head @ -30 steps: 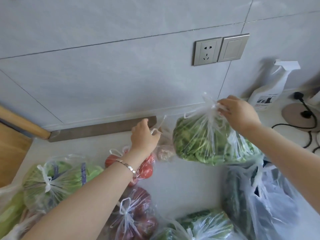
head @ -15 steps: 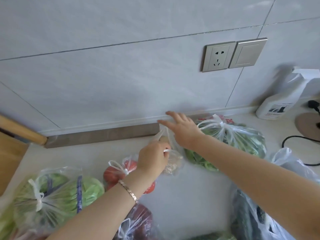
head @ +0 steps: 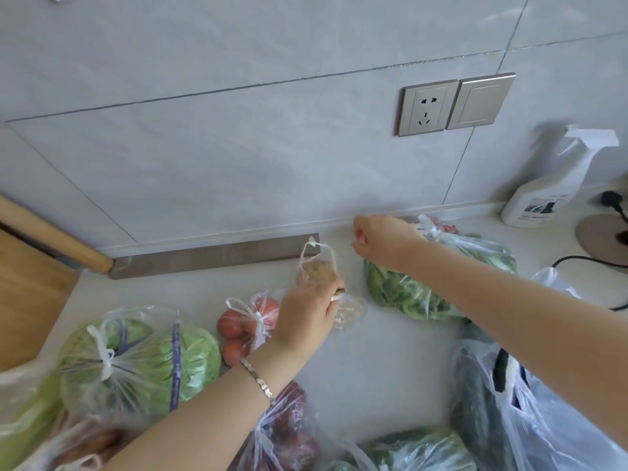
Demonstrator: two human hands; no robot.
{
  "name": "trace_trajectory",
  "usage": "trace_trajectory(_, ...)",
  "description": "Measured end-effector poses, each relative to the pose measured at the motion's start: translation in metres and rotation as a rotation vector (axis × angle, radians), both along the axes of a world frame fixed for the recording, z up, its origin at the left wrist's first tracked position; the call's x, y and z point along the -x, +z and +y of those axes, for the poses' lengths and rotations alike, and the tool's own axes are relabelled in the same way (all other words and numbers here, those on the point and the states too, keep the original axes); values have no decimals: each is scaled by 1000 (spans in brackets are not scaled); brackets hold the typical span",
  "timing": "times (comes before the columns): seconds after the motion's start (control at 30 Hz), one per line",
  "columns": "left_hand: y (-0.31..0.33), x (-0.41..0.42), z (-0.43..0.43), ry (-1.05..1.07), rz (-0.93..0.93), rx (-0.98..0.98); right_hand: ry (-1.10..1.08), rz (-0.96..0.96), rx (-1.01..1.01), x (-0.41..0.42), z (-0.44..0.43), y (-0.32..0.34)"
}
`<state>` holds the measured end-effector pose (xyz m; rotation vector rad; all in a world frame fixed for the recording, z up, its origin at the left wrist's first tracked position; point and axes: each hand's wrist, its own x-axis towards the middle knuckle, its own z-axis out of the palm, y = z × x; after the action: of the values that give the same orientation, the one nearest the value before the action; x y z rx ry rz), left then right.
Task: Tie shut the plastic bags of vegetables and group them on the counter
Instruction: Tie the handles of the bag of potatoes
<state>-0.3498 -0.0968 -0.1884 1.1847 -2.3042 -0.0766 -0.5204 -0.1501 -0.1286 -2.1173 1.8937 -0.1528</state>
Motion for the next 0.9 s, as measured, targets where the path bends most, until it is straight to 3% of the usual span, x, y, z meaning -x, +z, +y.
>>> trace_trajectory(0.17,6,-10,15,-94,42,95,132,-72,-141,-29,4,-22)
trace_trajectory(0.27,8,-29,23,-190,-27,127,49,-105,-189,-41,6,-40)
trace_trajectory(0.33,8,-41,30,-195,3,96,-60,-23,-204,-40,10,-49)
trace_trajectory(0.43,6,-58,40,-87,85,-26,-53,214,-420,-34,32,-53)
trace_trajectory(0.53,1,-65,52,-10,151,-121,-82,117,-730,-29,66,-45)
trace_trajectory(0.6,-2,-64,61,3,198,-165,-109,40,-822,-26,90,-40)
trace_trajectory(0.73,-7,-60,68,44,275,-243,-141,-126,-877,-27,126,-34)
trace_trajectory(0.9,-9,-46,76,153,422,-584,4,-66,-673,-35,147,-31)
